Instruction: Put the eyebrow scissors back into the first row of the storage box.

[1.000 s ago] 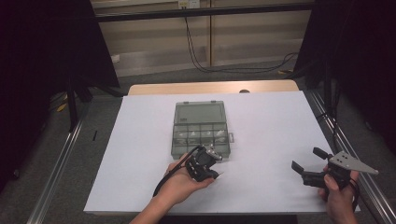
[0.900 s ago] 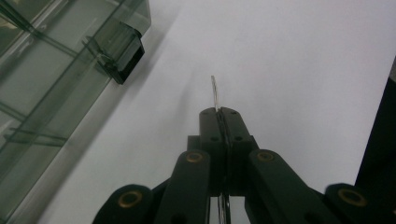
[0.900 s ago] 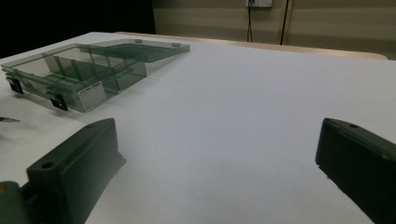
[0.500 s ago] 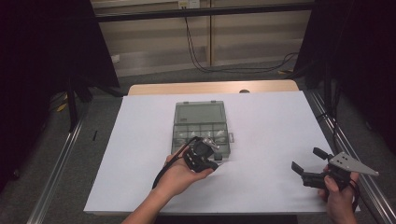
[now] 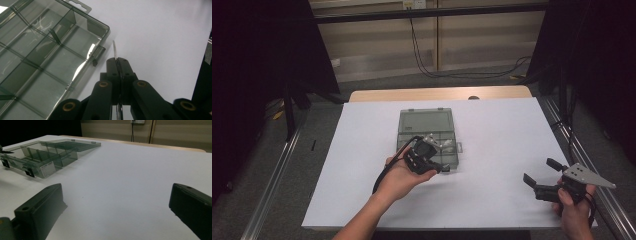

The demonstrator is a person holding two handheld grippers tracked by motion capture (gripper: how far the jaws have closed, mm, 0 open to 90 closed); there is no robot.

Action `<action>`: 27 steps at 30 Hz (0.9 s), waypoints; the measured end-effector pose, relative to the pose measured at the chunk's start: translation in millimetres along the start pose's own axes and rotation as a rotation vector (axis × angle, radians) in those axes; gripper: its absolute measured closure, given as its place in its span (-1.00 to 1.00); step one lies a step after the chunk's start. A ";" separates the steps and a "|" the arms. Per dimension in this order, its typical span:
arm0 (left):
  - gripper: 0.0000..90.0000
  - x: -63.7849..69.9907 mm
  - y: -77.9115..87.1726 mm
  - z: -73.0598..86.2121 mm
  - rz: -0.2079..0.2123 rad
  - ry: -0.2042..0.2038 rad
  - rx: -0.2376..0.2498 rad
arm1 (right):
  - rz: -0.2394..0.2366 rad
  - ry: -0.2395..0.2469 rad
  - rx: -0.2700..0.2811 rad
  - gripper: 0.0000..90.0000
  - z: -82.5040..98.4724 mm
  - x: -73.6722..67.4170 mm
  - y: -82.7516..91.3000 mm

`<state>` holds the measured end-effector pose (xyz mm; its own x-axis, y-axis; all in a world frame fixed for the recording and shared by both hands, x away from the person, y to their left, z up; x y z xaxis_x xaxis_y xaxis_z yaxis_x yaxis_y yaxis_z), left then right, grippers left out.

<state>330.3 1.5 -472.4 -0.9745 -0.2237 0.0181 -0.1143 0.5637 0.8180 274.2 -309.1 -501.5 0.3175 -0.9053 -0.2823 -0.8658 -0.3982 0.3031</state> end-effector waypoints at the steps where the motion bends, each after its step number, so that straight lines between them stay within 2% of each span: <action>1: 0.98 -0.9 0.7 -0.5 0.000 0.005 0.001 | -0.002 0.002 0.000 -1.00 0.1 0.0 0.1; 15: 0.98 -17.0 9.3 -8.4 -0.015 0.011 0.014 | 0.002 0.004 -0.006 -1.00 1.0 -0.5 -0.5; 19: 0.98 -22.3 10.5 -8.9 -0.008 0.008 0.011 | 0.003 0.004 -0.006 -1.00 1.1 -0.4 -0.4; 27: 0.98 -34.1 13.3 -11.1 -0.031 0.029 0.027 | 0.004 0.008 -0.008 -1.00 1.2 -0.2 -0.5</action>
<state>364.2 7.8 -455.7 -0.9645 -0.2639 0.0102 -0.1494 0.5773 0.8027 274.1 -308.6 -502.8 0.3174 -0.9080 -0.2734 -0.8638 -0.3958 0.3119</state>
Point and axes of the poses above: each handheld gripper's, and its own axes: y roughly backward along the jaws, z roughly out of its underside, x roughly to its right, the point moved 9 cm from there along -y, roughly forward along the jaws, and after that the axes turned 13 degrees about -y, right-handed, at the moved point
